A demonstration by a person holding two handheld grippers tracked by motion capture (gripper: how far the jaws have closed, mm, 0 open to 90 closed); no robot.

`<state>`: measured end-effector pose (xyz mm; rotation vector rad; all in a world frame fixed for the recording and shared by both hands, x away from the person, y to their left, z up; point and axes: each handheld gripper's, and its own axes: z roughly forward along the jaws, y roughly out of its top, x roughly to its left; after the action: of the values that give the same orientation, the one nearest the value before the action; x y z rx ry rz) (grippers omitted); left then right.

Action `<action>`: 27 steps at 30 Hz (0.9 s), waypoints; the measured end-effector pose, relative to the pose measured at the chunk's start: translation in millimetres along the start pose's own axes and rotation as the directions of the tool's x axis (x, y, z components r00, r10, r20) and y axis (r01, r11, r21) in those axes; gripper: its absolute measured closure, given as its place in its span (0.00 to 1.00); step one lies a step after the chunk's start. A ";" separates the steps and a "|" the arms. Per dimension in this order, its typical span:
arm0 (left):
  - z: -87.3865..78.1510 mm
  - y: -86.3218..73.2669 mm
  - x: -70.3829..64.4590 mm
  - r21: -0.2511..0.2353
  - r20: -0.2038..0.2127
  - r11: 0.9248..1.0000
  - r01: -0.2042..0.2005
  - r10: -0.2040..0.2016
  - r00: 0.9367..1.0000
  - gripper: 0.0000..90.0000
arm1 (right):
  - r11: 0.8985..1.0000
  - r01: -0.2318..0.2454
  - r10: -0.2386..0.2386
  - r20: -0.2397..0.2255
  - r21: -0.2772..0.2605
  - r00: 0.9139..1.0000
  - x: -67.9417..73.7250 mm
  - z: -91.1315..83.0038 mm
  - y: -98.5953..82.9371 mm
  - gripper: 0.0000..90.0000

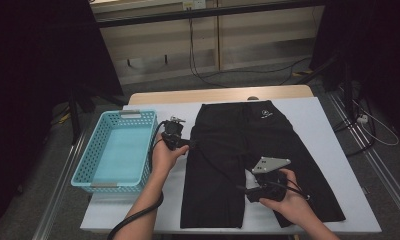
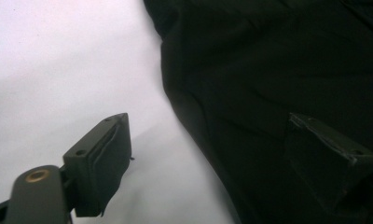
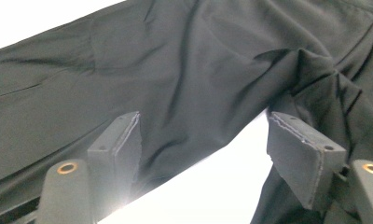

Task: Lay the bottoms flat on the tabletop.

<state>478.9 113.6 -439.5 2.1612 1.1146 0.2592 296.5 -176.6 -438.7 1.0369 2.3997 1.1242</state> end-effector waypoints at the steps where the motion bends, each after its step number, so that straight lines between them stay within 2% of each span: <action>1: -1.8 -0.9 -1.2 0.000 0.003 1.000 -0.004 0.004 1.000 0.15 | 1.000 -0.001 0.001 0.003 -0.001 1.000 -0.2 -0.4 -0.1 0.29; 6: -9.1 -6.2 -5.9 -0.008 0.002 1.000 -0.024 0.024 1.000 0.14 | 1.000 -0.011 0.011 0.025 -0.021 1.000 -4.3 -4.6 0.0 0.28; 8: -11.0 -9.0 -6.7 0.006 0.002 0.999 -0.043 0.043 0.999 0.13 | 0.999 -0.019 0.020 0.035 -0.031 0.999 -6.4 -6.3 0.4 0.27; 13: -14.9 -17.0 -11.0 -0.004 0.014 0.999 -0.047 0.047 0.999 0.13 | 0.999 -0.026 0.027 0.046 -0.036 0.999 -8.8 -7.0 1.6 0.27; 20: -18.4 -30.7 -16.8 0.013 0.024 0.998 -0.056 0.056 0.998 0.11 | 0.999 -0.014 0.015 0.050 -0.032 0.999 -7.8 -5.1 2.2 0.25; 23: -23.1 -39.8 -17.5 0.021 0.044 0.996 -0.085 0.084 0.995 0.09 | 0.999 -0.013 0.016 0.059 -0.050 0.998 -8.5 -9.5 0.9 0.24; 26: -25.6 -42.4 -18.8 0.021 0.047 0.996 -0.085 0.084 0.995 0.08 | 0.998 -0.021 0.024 0.071 -0.053 0.997 -11.6 -12.6 -0.9 0.22; 27: -29.0 -44.5 -20.1 0.019 0.060 0.997 -0.081 0.079 0.995 0.08 | 0.998 -0.027 0.032 0.080 -0.058 0.996 -13.8 -13.6 -1.2 0.21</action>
<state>424.7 129.7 -444.3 2.2205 1.0035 0.2189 298.3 -194.4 -431.3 1.0815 2.2837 1.1314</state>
